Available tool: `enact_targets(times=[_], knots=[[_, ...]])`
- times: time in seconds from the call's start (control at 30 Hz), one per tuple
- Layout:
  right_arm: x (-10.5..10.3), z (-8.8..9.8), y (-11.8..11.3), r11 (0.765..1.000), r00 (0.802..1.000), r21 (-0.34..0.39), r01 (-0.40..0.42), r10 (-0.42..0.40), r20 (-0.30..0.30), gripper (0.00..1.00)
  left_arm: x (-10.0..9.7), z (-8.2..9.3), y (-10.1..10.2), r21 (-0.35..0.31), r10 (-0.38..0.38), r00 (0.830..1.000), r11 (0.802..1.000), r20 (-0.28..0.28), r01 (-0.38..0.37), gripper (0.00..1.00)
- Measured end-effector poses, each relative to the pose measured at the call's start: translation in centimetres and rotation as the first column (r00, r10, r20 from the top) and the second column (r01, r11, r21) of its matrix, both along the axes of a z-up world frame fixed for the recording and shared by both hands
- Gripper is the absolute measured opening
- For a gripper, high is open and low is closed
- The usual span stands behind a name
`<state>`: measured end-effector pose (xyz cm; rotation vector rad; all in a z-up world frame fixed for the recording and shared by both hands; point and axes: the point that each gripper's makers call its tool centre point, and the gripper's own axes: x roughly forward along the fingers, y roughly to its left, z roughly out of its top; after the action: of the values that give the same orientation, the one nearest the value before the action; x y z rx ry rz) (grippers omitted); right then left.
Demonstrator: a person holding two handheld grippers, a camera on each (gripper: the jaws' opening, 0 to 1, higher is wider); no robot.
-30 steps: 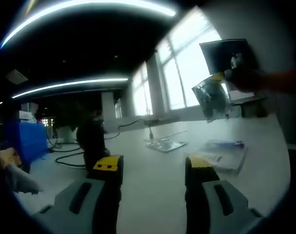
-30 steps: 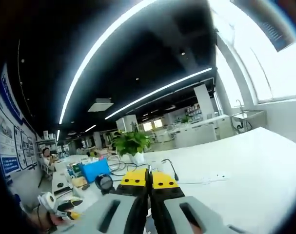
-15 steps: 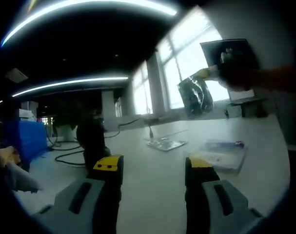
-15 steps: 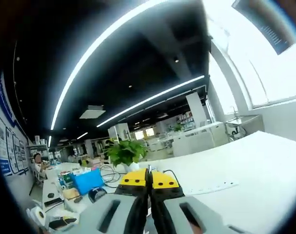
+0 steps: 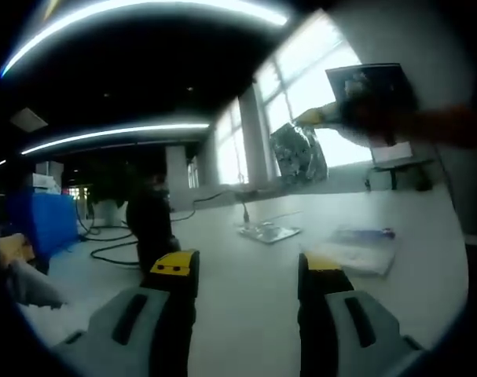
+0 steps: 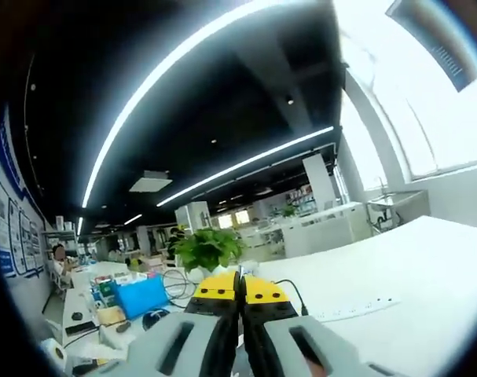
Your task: Clip sheet goods on table flip sheet goods clip sheet goods scan sheet goods put sheet goods back to table
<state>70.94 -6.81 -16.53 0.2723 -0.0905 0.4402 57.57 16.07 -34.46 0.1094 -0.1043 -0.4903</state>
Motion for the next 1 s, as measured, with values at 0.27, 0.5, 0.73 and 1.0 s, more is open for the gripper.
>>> enact_targets(times=[0.27,0.5,0.73,1.0], knots=[[0.7,-0.1,1.7,1.0,1.0,-0.017,0.018,-0.018,0.0,0.0,-0.2,-0.2,-0.5,0.02,-0.019,1.0,1.0,0.001,0.019,0.43],[1.3,0.7,3.0,1.0,1.0,0.003,0.016,-0.016,0.015,0.0,-0.1,-0.4,-0.4,0.021,-0.014,1.0,1.0,-0.012,0.014,0.45],[2.2,0.3,3.9,1.0,1.0,0.002,0.018,-0.018,0.013,0.0,0.1,-0.3,-0.1,0.009,0.0,1.0,1.0,-0.015,0.0,0.46],[3.0,-0.3,4.9,1.0,1.0,0.004,0.024,-0.024,0.018,0.0,0.4,-0.4,0.2,-0.006,0.005,1.0,1.0,-0.023,-0.005,0.46]])
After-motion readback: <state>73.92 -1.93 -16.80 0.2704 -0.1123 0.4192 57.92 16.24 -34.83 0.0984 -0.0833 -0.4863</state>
